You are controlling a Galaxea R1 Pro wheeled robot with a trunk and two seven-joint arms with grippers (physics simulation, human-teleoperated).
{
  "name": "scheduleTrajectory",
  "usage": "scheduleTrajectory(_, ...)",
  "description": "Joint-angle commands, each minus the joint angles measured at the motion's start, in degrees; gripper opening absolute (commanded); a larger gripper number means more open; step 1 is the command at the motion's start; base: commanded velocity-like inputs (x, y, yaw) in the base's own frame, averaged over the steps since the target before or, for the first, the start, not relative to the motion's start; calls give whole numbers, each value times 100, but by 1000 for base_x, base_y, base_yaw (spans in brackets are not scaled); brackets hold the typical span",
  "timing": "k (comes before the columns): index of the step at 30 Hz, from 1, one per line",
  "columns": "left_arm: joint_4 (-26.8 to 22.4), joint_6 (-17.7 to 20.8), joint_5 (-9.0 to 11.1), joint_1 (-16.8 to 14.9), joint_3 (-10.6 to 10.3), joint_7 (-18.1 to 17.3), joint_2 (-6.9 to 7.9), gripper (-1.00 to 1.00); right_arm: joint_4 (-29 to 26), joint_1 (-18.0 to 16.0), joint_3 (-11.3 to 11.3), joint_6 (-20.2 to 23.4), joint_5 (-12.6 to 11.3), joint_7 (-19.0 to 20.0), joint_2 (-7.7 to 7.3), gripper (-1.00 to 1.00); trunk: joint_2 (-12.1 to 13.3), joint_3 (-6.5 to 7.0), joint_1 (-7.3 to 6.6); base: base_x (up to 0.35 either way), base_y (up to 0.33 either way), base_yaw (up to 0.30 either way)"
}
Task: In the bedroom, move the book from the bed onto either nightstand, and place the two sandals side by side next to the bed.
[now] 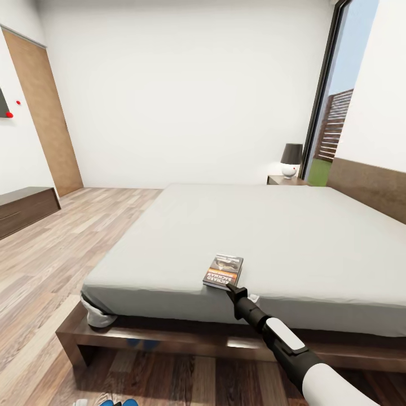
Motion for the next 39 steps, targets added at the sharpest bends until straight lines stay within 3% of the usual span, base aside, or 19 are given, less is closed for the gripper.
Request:
scheduleTrajectory(1,0,60,-10,-2,30,-20,1,100,5,-5,38,-3,-44,17,-7,-100,-2,-6,-1,0,0,0)
scheduleTrajectory(22,0,63,-10,-2,36,-22,15,100,5,-5,41,-3,-45,22,-7,-100,-2,-6,-1,0,0,0)
scheduleTrajectory(28,0,70,-14,-2,36,-24,24,100,5,-5,45,8,-41,38,-7,-100,6,127,-17,0,0,0)
scheduleTrajectory(39,0,77,-19,-2,31,-21,26,100,-6,-5,75,38,-12,102,-10,-100,446,325,-258,0,0,0)
